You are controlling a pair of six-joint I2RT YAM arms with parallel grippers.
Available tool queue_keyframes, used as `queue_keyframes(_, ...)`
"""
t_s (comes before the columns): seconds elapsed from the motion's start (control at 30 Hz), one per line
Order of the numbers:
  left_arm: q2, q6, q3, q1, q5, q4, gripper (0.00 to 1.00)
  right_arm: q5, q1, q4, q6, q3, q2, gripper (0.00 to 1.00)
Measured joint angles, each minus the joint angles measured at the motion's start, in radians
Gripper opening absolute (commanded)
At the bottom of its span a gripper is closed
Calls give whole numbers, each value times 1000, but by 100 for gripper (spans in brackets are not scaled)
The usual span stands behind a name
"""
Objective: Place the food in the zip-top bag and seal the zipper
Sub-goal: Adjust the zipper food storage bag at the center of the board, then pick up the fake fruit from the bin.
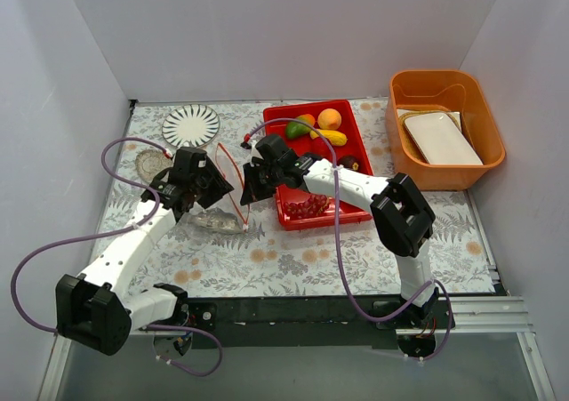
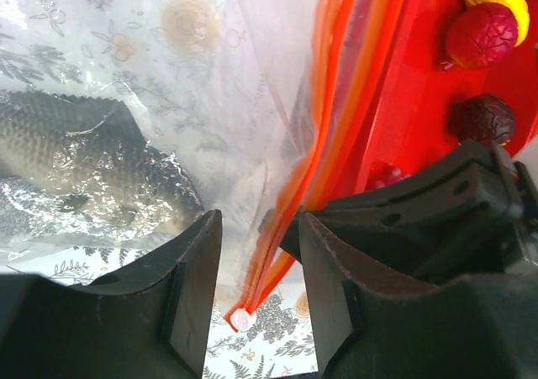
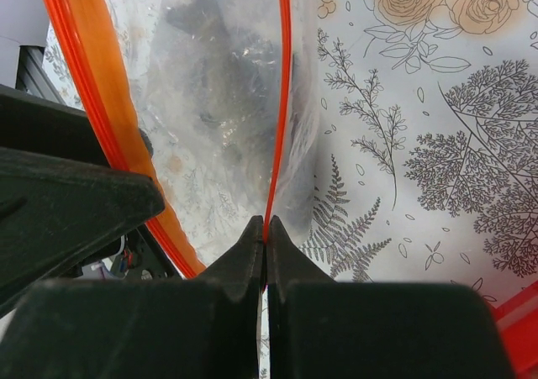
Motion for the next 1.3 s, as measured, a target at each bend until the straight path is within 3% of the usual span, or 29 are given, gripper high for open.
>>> queue_keyframes(0.1,14,-3,0,0,-12,-2,34,0,0,0,0,0,-4,1)
queue_keyframes(0.33,29,-6,0,0,-28,8,1,2,0,0,0,0,-13,1)
queue_keyframes(0.43,35,-1,1,0,-27,9,0,8,0,-2,0,0,-13,6)
queue_keyframes(0.6,71,27,38,0,-23,-17,0,29,-7,-8,0,-3,-20,38)
queue_keyframes(0.63,78,36,54,0,-25,-32,0,34,-12,-8,-3,-5,-25,39)
queue_keyframes(0.67,83,44,72,0,-30,-47,0,42,-18,-10,-5,-9,-36,55)
queue_keyframes(0.73,87,65,112,0,-41,-79,0,56,-38,-17,-14,-24,-76,63)
queue_keyframes(1.0,102,119,175,0,-45,-137,0,182,-146,-59,-53,-97,-306,64)
queue_keyframes(1.3,160,164,175,0,35,-137,0,294,-266,-184,7,-339,-351,86)
